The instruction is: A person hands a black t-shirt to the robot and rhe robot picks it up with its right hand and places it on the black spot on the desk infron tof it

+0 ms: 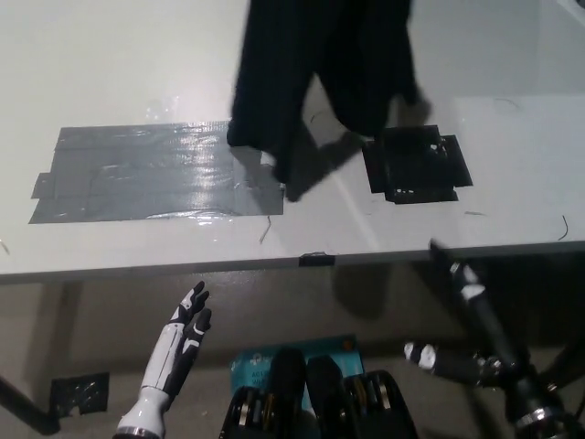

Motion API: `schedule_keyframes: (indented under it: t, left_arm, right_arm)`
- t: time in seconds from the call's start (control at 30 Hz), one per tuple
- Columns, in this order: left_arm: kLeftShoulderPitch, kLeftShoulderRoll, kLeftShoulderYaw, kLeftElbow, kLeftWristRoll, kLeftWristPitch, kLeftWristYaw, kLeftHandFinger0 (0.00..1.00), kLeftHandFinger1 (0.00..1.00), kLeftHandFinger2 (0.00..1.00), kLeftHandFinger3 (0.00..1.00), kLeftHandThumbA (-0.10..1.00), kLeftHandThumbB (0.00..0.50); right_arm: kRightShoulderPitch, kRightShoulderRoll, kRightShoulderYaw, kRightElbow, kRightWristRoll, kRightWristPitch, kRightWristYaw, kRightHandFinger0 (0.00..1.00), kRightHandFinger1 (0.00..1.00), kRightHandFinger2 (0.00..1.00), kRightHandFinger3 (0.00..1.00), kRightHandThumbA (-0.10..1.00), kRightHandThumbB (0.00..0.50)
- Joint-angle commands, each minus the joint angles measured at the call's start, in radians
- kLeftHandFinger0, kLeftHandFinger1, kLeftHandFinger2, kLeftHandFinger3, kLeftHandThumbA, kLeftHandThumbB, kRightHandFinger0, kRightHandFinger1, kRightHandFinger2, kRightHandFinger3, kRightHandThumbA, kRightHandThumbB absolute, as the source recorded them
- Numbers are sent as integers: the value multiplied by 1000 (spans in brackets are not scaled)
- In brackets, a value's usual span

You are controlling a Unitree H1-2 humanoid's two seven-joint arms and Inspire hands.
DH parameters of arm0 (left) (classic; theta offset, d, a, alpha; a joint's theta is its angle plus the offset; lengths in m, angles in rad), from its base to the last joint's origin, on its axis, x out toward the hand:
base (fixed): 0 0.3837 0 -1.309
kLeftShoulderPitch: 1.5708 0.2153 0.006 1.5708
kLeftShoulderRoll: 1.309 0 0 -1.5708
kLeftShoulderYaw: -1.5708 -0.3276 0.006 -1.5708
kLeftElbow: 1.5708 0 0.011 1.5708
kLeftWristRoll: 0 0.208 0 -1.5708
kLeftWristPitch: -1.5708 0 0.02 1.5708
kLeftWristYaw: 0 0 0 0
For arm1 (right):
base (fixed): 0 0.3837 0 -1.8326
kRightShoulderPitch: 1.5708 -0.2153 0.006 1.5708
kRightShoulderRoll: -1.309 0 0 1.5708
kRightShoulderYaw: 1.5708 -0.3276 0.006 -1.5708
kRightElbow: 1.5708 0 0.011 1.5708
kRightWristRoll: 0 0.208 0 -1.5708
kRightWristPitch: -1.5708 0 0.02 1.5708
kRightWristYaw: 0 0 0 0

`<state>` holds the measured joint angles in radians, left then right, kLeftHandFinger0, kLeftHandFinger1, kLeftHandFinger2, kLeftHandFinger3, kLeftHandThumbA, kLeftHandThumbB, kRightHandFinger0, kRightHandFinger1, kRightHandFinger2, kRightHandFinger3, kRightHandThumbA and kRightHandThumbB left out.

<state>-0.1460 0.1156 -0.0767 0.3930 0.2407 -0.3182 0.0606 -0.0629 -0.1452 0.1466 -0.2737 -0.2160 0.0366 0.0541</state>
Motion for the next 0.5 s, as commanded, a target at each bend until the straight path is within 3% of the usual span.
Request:
schedule_keyframes:
  t: [0.0, 0.07, 0.3, 0.37, 0.47]
  left_arm:
    - [-28, 14, 5, -13, 13, -61, 27, 839, 1000, 1000, 1000, 1000, 500]
    - [-33, 15, 5, -6, 12, -69, 25, 852, 1000, 1000, 1000, 1000, 500]
    - [-34, 12, 9, -5, 6, -65, 20, 857, 1000, 1000, 1000, 1000, 500]
    - [-36, 12, 8, 4, 11, -73, 24, 853, 1000, 1000, 1000, 1000, 500]
    - [-39, 11, 9, 9, 8, -78, 23, 845, 1000, 1000, 1000, 1000, 495]
  right_arm:
    - [-90, 20, -75, -223, -137, -52, -98, 1000, 1000, 1000, 1000, 975, 240]
    - [-144, 10, -103, -283, -175, -14, -89, 1000, 1000, 1000, 1000, 1000, 308]
    - [-326, -9, -143, -251, -208, 86, -44, 1000, 1000, 1000, 1000, 1000, 339]
    - [-382, -21, -151, -199, -214, 138, -27, 1000, 1000, 1000, 1000, 1000, 383]
    - [-429, -26, -165, -149, -208, 171, -31, 1000, 1000, 1000, 1000, 1000, 386]
